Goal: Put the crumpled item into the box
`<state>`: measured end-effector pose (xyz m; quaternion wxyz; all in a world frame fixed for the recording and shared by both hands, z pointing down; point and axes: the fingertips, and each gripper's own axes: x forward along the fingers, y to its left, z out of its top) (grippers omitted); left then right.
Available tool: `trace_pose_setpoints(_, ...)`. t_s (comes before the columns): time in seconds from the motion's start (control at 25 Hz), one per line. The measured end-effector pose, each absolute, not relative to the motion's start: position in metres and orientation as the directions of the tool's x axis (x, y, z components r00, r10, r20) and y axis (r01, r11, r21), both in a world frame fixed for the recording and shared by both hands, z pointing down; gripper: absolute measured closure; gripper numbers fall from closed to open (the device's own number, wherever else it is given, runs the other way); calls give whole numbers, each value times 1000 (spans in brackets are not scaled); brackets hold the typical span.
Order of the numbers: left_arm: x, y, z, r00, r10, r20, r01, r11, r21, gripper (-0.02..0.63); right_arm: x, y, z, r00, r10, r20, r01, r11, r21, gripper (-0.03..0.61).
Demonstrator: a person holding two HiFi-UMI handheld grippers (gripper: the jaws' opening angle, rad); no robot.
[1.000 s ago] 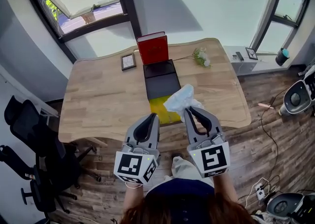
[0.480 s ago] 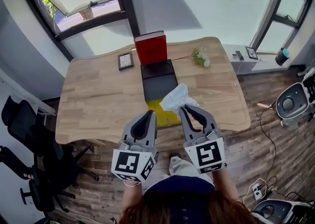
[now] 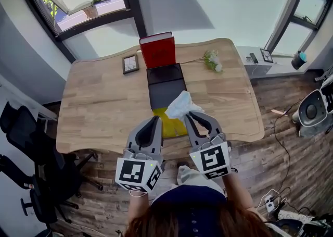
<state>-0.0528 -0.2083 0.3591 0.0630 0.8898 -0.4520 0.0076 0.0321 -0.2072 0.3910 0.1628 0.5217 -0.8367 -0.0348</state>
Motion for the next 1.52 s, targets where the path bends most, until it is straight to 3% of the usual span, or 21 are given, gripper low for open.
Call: trace_pose_setpoints(1.52, -65, -260, 382, 516, -849, 117, -855, -501, 132, 584, 4, -259, 552, -452, -679, 579, -671, 686, 280, 544)
